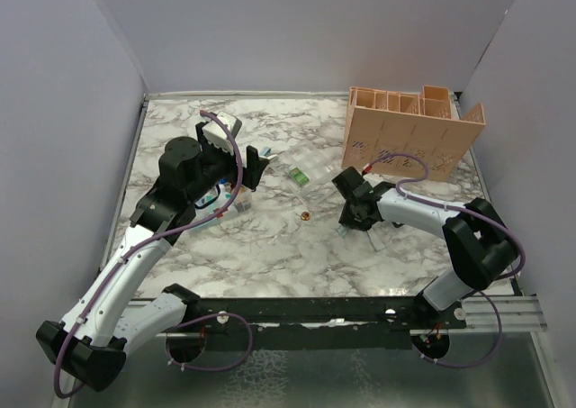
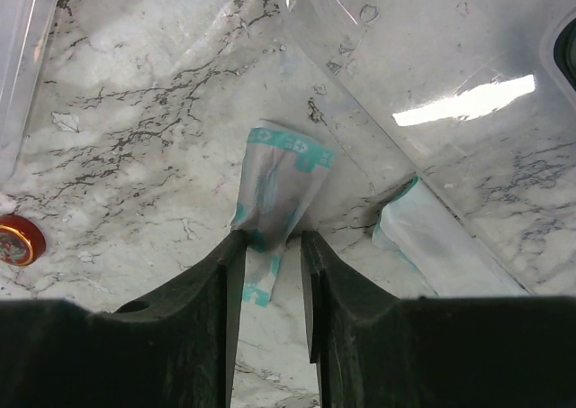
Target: Organize the medicine kit
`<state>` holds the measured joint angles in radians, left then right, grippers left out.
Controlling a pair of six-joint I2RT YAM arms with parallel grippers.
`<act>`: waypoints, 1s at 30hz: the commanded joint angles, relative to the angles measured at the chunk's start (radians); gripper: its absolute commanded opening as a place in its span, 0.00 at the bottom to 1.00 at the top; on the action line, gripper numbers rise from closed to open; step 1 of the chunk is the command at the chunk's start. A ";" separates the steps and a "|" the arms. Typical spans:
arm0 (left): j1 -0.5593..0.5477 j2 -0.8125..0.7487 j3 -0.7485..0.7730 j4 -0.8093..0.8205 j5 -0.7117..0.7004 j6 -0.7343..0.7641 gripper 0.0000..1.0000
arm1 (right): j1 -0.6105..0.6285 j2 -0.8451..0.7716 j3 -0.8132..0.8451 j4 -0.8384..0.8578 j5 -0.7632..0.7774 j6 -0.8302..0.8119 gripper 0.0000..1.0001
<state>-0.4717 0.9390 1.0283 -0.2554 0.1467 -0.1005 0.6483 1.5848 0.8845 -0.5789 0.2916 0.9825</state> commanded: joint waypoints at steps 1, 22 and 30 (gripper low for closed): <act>-0.004 -0.007 0.017 0.025 0.028 -0.007 0.99 | -0.001 -0.007 -0.001 -0.002 -0.009 0.066 0.35; -0.004 0.001 0.019 0.027 0.034 -0.013 0.99 | -0.002 0.019 -0.029 0.017 0.021 0.134 0.10; -0.005 0.001 0.021 0.030 0.036 -0.016 0.99 | -0.001 -0.048 0.034 0.003 0.040 0.105 0.01</act>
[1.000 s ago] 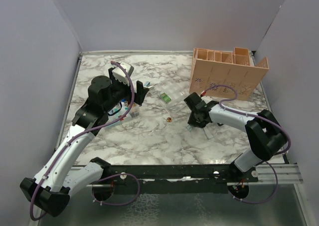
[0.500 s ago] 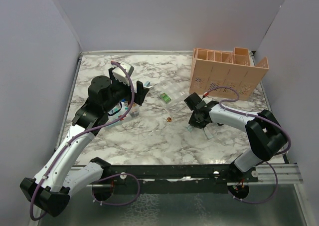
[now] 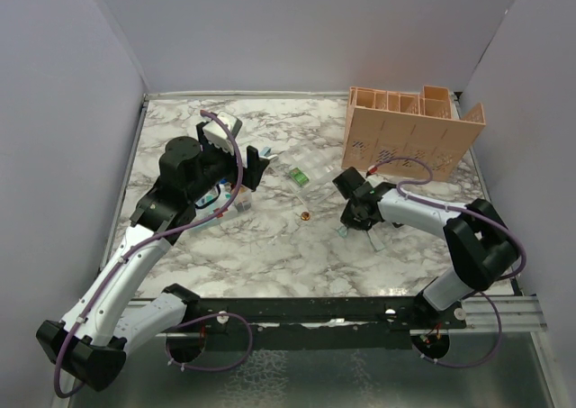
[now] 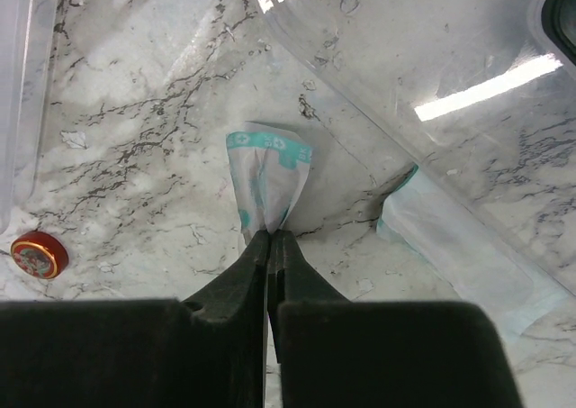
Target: Organize the medicine kit
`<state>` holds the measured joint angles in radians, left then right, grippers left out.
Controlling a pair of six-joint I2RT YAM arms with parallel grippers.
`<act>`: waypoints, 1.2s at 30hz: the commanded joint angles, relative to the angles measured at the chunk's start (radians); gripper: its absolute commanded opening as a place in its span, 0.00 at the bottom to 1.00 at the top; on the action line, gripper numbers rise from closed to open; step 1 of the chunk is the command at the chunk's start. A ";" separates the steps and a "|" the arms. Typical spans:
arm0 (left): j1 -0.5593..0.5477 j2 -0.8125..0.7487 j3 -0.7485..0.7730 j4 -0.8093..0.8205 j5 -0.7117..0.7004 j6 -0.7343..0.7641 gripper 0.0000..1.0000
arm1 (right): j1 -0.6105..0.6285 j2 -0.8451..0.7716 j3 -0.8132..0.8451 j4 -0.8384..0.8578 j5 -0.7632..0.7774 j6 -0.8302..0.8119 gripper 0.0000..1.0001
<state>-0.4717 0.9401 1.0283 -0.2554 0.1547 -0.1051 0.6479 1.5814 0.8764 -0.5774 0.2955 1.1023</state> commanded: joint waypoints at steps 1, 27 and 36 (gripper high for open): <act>-0.004 0.001 0.021 0.030 0.028 -0.012 0.99 | -0.001 -0.056 0.056 0.003 0.035 -0.017 0.01; -0.004 -0.008 0.021 0.033 0.050 -0.046 0.99 | 0.004 0.163 0.333 0.078 0.031 0.209 0.01; -0.004 -0.008 0.015 0.036 0.050 -0.047 0.99 | 0.007 0.233 0.373 0.060 0.013 0.243 0.03</act>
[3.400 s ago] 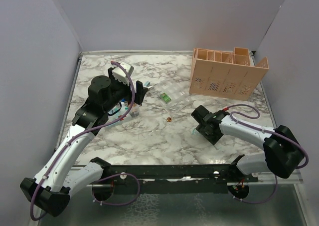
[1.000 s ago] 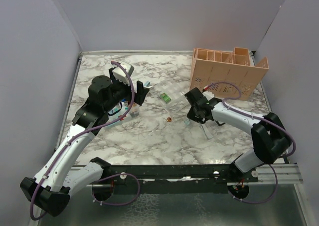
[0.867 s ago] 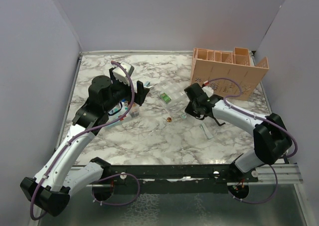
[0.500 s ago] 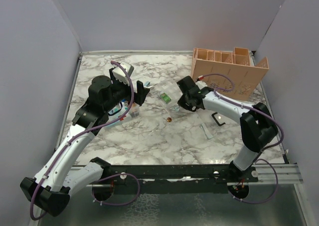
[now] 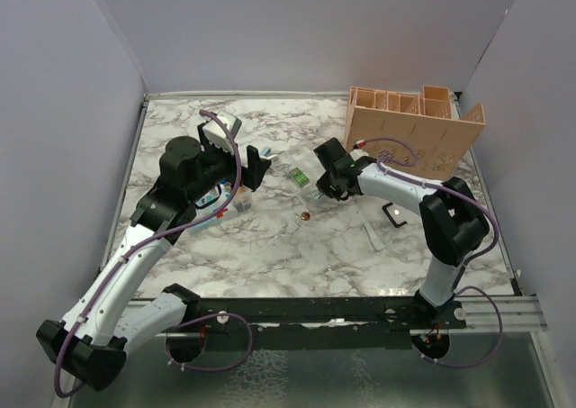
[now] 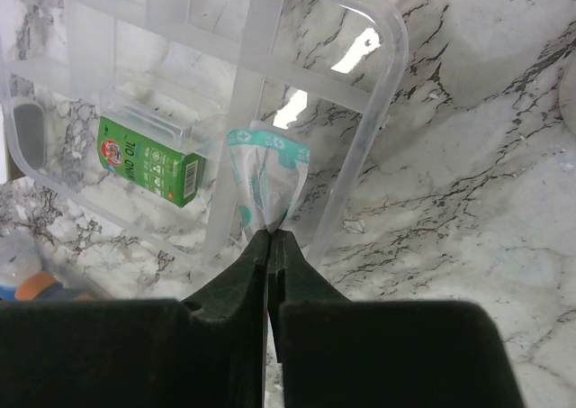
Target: Organize the medicine kit
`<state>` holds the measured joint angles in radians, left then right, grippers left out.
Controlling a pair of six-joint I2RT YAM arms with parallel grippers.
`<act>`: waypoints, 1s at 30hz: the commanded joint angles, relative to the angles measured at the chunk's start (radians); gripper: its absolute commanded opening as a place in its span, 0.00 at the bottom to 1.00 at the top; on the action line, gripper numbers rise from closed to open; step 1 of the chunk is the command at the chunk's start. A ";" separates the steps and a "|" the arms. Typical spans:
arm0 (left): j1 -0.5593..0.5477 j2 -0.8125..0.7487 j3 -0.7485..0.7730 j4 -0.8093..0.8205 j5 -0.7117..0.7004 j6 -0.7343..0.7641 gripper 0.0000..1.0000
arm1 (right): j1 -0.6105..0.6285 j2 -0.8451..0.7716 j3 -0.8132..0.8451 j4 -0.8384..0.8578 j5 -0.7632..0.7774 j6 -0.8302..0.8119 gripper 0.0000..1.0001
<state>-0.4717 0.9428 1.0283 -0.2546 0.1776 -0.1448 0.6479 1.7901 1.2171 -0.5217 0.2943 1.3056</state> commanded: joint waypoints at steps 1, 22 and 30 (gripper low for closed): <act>-0.004 -0.011 0.014 0.035 0.027 -0.006 0.99 | 0.007 0.027 0.031 0.009 0.012 0.042 0.05; -0.004 0.004 0.029 0.037 0.031 -0.004 0.99 | 0.007 -0.095 -0.017 0.001 0.011 -0.122 0.31; -0.004 0.017 0.032 0.048 0.056 -0.011 0.99 | 0.006 -0.250 -0.191 -0.082 0.117 -0.172 0.31</act>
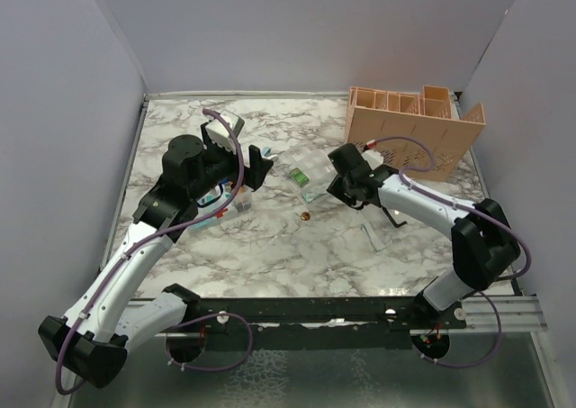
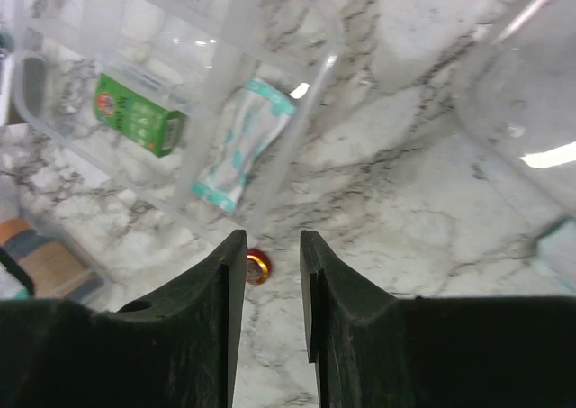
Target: Organize the medicine kit
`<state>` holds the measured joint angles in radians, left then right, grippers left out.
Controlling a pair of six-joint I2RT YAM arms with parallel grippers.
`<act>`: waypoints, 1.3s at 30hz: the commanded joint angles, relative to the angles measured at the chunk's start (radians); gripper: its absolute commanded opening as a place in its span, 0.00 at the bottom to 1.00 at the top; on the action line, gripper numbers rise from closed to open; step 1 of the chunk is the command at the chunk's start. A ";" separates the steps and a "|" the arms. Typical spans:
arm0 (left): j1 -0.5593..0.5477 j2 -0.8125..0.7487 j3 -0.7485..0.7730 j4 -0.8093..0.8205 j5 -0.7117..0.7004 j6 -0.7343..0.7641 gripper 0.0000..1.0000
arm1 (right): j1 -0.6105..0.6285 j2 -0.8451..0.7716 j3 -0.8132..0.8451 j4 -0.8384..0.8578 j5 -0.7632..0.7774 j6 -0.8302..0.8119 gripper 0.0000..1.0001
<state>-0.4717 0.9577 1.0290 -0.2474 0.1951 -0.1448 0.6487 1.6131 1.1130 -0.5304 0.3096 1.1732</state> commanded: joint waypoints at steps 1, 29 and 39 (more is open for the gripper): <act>-0.004 0.004 0.031 0.043 0.041 -0.013 0.99 | 0.005 -0.092 -0.112 -0.091 0.121 -0.035 0.32; -0.004 0.013 0.013 0.060 0.057 -0.032 0.99 | -0.070 -0.196 -0.360 -0.192 0.114 -0.026 0.53; -0.004 0.006 0.008 0.059 0.056 -0.032 0.99 | -0.071 -0.185 -0.375 -0.148 -0.132 -0.018 0.53</act>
<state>-0.4717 0.9745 1.0302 -0.2165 0.2241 -0.1699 0.5808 1.4273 0.7483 -0.7246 0.3206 1.1465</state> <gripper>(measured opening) 0.992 0.529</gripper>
